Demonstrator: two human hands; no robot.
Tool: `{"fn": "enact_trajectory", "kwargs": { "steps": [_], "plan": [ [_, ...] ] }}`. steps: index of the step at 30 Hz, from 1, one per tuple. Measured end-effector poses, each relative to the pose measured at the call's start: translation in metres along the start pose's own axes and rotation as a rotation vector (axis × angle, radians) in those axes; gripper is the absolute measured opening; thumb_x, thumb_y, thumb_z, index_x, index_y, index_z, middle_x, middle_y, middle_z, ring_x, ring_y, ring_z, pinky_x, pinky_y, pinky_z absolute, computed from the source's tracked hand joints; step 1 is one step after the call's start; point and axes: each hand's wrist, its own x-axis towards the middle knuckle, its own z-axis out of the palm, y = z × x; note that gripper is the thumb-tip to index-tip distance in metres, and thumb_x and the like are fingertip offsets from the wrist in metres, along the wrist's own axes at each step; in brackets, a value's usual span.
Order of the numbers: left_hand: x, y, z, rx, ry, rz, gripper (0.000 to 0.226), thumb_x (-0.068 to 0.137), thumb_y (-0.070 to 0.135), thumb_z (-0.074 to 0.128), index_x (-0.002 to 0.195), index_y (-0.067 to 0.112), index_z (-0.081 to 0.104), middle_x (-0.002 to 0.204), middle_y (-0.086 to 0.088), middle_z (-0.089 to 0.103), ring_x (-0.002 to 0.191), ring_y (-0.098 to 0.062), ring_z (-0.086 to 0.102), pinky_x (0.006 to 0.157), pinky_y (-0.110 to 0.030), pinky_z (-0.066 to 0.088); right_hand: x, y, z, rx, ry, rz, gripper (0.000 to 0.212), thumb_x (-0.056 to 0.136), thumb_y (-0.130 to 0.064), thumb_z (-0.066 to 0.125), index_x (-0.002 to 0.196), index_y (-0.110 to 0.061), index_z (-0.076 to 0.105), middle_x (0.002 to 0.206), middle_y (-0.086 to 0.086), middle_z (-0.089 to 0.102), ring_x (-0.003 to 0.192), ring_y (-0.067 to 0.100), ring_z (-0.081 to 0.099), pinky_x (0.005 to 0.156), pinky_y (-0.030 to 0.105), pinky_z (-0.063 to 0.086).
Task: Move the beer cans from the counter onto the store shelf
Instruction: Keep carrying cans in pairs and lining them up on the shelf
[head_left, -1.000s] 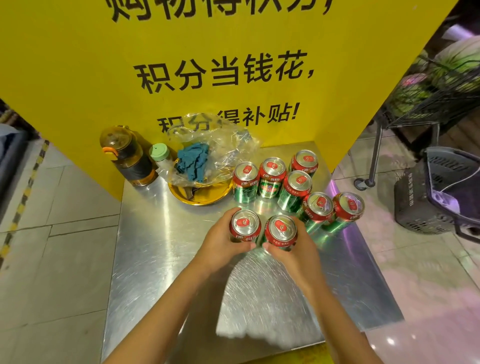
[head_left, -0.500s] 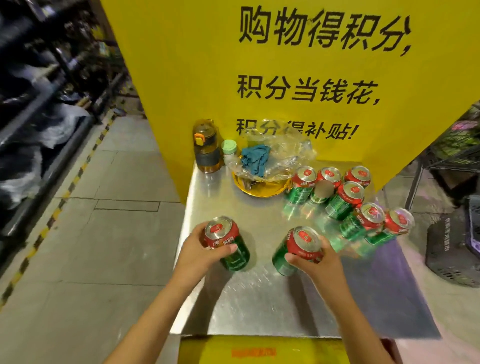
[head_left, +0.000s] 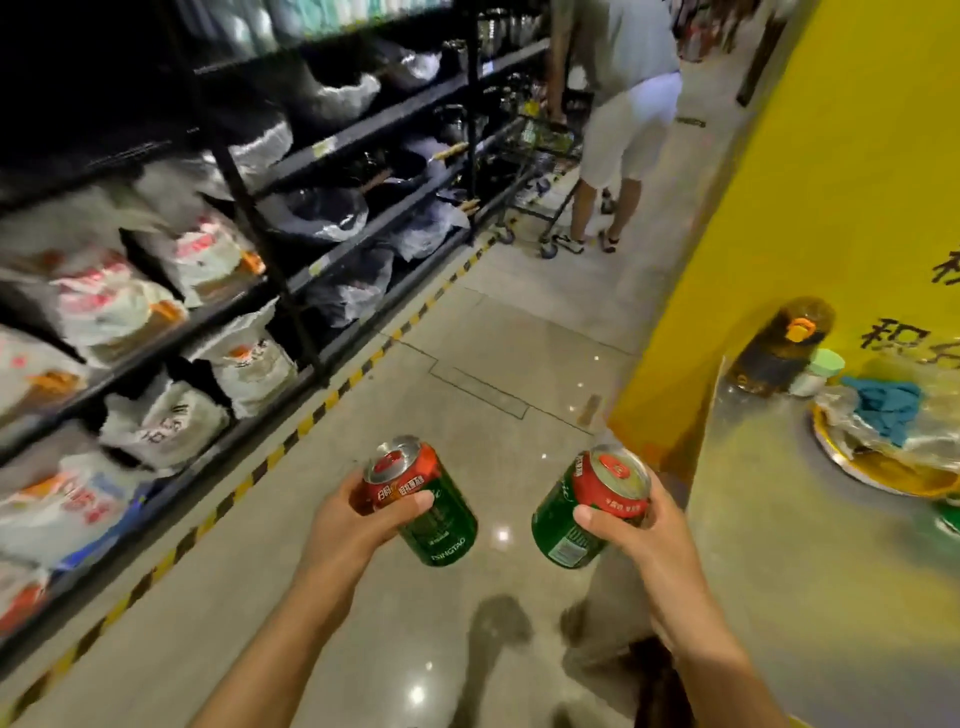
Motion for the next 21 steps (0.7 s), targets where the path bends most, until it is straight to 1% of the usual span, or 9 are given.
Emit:
{"fn": "enact_trajectory", "kwargs": {
  "steps": [2, 5, 7, 9, 12, 16, 19, 20, 21],
  "plan": [
    [-0.011, 0.001, -0.047, -0.042, 0.108, 0.008, 0.067, 0.044, 0.036, 0.088, 0.103, 0.035, 0.055, 0.107, 0.004, 0.065, 0.1, -0.013, 0.06, 0.075, -0.027, 0.048, 0.009, 0.003, 0.046, -0.009, -0.084, 0.017, 0.072, 0.034, -0.041, 0.082, 0.103, -0.029, 0.062, 0.095, -0.008, 0.072, 0.092, 0.009, 0.066, 0.08, 0.027, 0.051],
    [-0.023, 0.002, -0.106, -0.095, 0.261, 0.01, 0.073, 0.039, 0.044, 0.087, 0.106, 0.035, 0.057, 0.109, 0.004, 0.066, 0.103, -0.015, 0.06, 0.082, -0.032, 0.049, 0.02, 0.004, 0.109, -0.023, -0.211, 0.035, 0.069, 0.038, -0.041, 0.083, 0.103, -0.029, 0.064, 0.099, -0.002, 0.072, 0.099, 0.018, 0.065, 0.088, 0.036, 0.05],
    [-0.029, 0.003, -0.137, -0.138, 0.344, 0.029, 0.07, 0.038, 0.046, 0.085, 0.103, 0.035, 0.059, 0.107, 0.004, 0.067, 0.103, -0.014, 0.06, 0.083, -0.033, 0.048, 0.024, 0.001, 0.145, -0.034, -0.288, 0.055, 0.069, 0.039, -0.042, 0.083, 0.104, -0.03, 0.064, 0.1, -0.003, 0.072, 0.099, 0.017, 0.066, 0.09, 0.038, 0.05],
    [-0.029, 0.005, -0.158, -0.185, 0.419, 0.04, 0.07, 0.035, 0.05, 0.079, 0.101, 0.036, 0.06, 0.104, 0.004, 0.068, 0.101, -0.013, 0.06, 0.08, -0.032, 0.048, 0.032, -0.005, 0.175, -0.062, -0.359, 0.063, 0.069, 0.038, -0.043, 0.081, 0.103, -0.03, 0.063, 0.099, -0.005, 0.073, 0.097, 0.014, 0.066, 0.087, 0.035, 0.051],
    [-0.015, 0.009, -0.182, -0.222, 0.52, 0.061, 0.069, 0.036, 0.052, 0.077, 0.101, 0.033, 0.063, 0.097, 0.007, 0.071, 0.099, -0.014, 0.062, 0.075, -0.031, 0.048, 0.052, -0.016, 0.214, -0.095, -0.463, 0.062, 0.07, 0.039, -0.044, 0.08, 0.105, -0.03, 0.063, 0.099, -0.005, 0.072, 0.094, 0.012, 0.067, 0.083, 0.033, 0.051],
    [0.023, 0.026, -0.209, -0.227, 0.598, 0.079, 0.048, 0.05, 0.038, 0.085, 0.091, 0.034, 0.061, 0.085, 0.012, 0.07, 0.091, -0.007, 0.059, 0.068, -0.026, 0.043, 0.099, -0.027, 0.271, -0.107, -0.548, 0.048, 0.069, 0.038, -0.045, 0.079, 0.104, -0.03, 0.063, 0.097, -0.009, 0.072, 0.088, 0.006, 0.067, 0.078, 0.031, 0.05],
    [0.066, 0.042, -0.234, -0.225, 0.622, 0.096, 0.054, 0.049, 0.038, 0.087, 0.096, 0.033, 0.06, 0.095, 0.011, 0.066, 0.093, -0.006, 0.058, 0.068, -0.026, 0.043, 0.144, -0.036, 0.314, -0.128, -0.597, 0.017, 0.067, 0.039, -0.047, 0.077, 0.102, -0.032, 0.062, 0.094, -0.012, 0.072, 0.085, 0.002, 0.066, 0.072, 0.025, 0.048],
    [0.081, 0.049, -0.242, -0.232, 0.642, 0.104, 0.053, 0.051, 0.037, 0.085, 0.097, 0.032, 0.06, 0.098, 0.008, 0.066, 0.094, -0.007, 0.058, 0.068, -0.026, 0.044, 0.16, -0.04, 0.327, -0.134, -0.612, 0.008, 0.067, 0.04, -0.047, 0.077, 0.103, -0.032, 0.062, 0.095, -0.012, 0.072, 0.086, 0.002, 0.066, 0.072, 0.024, 0.048],
    [0.097, 0.057, -0.25, -0.238, 0.661, 0.114, 0.046, 0.057, 0.033, 0.082, 0.097, 0.032, 0.059, 0.099, 0.007, 0.065, 0.095, -0.008, 0.058, 0.067, -0.026, 0.043, 0.176, -0.045, 0.34, -0.137, -0.63, 0.002, 0.067, 0.04, -0.047, 0.077, 0.104, -0.032, 0.062, 0.096, -0.011, 0.072, 0.087, 0.003, 0.066, 0.073, 0.025, 0.048]
  ]
}}
